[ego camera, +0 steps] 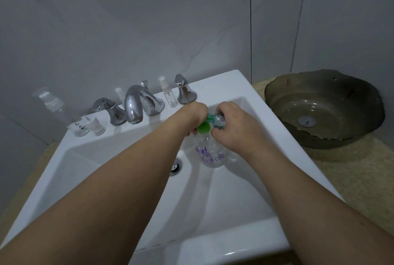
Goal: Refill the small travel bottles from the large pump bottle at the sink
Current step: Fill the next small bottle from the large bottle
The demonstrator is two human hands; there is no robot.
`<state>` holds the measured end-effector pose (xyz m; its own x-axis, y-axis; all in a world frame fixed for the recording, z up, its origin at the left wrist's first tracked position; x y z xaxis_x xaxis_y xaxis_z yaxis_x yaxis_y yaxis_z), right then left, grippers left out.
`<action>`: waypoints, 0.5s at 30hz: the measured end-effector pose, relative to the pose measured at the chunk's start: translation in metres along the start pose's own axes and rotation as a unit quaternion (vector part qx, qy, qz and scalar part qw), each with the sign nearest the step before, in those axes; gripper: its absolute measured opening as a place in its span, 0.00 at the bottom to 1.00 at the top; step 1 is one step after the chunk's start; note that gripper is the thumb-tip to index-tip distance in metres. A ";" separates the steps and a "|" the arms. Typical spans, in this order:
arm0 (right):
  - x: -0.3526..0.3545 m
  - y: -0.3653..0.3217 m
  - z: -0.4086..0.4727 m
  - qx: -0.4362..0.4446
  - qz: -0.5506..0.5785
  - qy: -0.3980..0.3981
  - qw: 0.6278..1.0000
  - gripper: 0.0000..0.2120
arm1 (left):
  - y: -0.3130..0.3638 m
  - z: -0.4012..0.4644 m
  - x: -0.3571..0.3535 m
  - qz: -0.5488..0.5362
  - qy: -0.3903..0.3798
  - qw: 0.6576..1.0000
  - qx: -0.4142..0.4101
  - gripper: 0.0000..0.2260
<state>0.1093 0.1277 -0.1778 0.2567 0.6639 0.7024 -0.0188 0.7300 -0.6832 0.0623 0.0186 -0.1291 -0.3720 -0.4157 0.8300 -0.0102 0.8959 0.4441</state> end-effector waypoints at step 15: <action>0.000 0.000 0.001 0.010 0.015 0.009 1.000 0.14 | -0.001 -0.011 0.007 -0.057 0.003 0.998 0.029 0.16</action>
<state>0.1087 0.1276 -0.1773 0.2728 0.6824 0.6781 -0.0467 0.7135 -0.6991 0.0694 0.0129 -0.1201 -0.3594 -0.5158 0.7777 -0.1049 0.8504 0.5155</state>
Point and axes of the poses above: each hand's wrist, its own z-axis towards the middle knuckle, its own x-axis out of the back of the hand, y = z × x, the point moved 2 cm from there along z, towards the middle knuckle, and after that the axes turned 15 degrees about -x, right-handed, at the moved point
